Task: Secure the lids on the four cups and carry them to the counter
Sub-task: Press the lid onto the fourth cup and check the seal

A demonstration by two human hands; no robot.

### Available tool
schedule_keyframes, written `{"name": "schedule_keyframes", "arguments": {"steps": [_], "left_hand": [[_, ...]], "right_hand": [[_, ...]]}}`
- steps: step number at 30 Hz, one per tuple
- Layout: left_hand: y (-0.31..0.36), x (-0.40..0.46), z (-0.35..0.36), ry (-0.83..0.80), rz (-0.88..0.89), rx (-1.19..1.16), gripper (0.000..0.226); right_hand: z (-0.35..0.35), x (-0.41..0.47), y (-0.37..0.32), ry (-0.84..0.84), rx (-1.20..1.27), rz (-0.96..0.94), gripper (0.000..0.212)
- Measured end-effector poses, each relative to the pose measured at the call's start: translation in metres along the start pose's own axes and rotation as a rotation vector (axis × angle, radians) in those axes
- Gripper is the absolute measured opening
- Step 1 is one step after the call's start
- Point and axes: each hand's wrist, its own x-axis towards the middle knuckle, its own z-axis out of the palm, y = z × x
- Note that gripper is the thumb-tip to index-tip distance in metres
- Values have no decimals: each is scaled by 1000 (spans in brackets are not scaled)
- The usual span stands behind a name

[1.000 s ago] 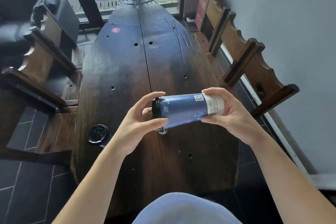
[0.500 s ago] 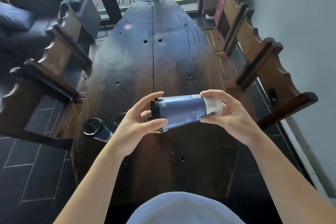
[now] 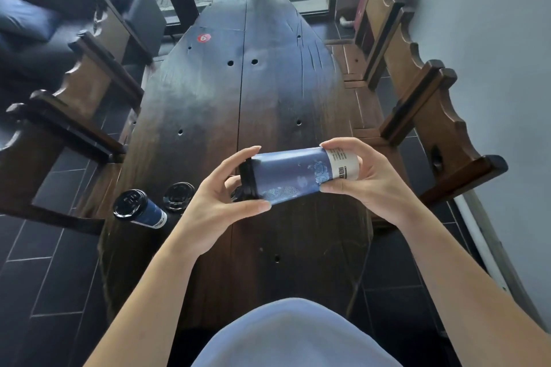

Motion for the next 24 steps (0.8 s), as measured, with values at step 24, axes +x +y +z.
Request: {"name": "schedule_keyframes", "arguments": {"steps": [24], "left_hand": [[23, -3, -49, -123, 72, -19, 87]], "right_hand": [[55, 5, -24, 111, -167, -81, 69]]}}
